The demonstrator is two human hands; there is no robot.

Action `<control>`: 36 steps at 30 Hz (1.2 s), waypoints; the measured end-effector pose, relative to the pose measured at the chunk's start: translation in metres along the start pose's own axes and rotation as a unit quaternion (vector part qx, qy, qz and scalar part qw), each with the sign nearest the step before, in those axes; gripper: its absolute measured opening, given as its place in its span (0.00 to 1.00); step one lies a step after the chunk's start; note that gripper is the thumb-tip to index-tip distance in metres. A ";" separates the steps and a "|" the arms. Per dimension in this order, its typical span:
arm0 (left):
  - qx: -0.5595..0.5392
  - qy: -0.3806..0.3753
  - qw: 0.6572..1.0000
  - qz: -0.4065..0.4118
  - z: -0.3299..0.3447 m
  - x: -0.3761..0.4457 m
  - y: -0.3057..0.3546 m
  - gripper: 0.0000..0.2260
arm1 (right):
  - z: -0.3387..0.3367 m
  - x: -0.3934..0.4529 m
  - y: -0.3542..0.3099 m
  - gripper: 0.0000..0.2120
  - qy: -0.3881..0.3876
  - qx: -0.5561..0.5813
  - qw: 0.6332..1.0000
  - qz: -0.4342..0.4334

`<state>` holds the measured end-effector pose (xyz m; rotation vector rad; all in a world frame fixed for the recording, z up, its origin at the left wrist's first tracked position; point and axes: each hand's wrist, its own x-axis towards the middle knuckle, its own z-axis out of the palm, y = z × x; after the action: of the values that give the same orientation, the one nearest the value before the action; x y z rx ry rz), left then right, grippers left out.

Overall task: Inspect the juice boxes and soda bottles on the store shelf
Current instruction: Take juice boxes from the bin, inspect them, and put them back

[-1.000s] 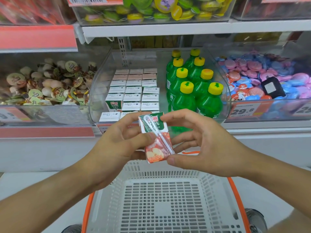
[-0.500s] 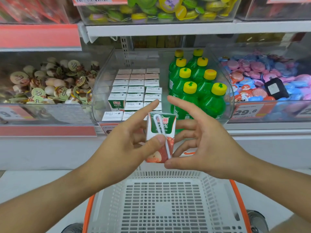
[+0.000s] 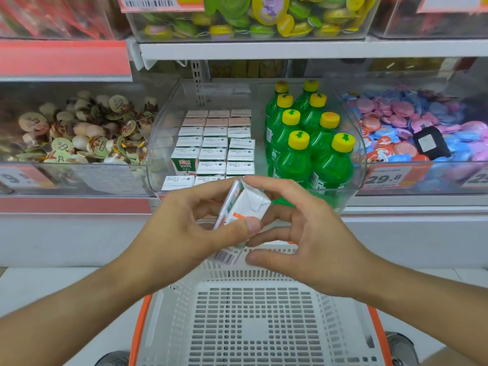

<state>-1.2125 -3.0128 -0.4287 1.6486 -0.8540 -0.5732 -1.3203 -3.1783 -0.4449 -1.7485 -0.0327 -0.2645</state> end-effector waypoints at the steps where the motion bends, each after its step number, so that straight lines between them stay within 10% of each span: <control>1: -0.038 -0.017 0.999 -0.008 -0.005 0.001 0.000 0.19 | -0.001 0.002 0.001 0.37 0.004 -0.002 1.000 -0.012; 9: -0.149 -0.109 0.982 -0.023 -0.021 -0.003 -0.007 0.22 | -0.019 0.020 -0.010 0.20 -0.056 -0.037 0.997 -0.030; 14: 0.076 0.062 0.992 0.074 -0.024 -0.004 -0.003 0.13 | -0.012 0.034 -0.019 0.16 0.005 -0.082 0.995 -0.062; 19: 0.322 0.275 0.903 0.067 -0.058 0.007 -0.007 0.20 | 0.005 0.068 -0.016 0.15 0.145 -0.031 0.987 -0.065; 24: 0.343 0.230 0.911 -0.018 -0.067 0.020 -0.039 0.44 | 0.026 0.118 -0.001 0.16 0.147 -0.165 0.972 -0.085; 36: 0.280 0.245 0.928 0.028 -0.075 0.026 -0.059 0.45 | 0.046 0.171 -0.002 0.16 0.090 -0.374 0.904 -0.188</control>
<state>-1.1261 -2.9814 -0.4656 2.1463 -0.7181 0.1577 -1.1469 -3.1548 -0.4176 -2.4697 -0.1521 -0.8036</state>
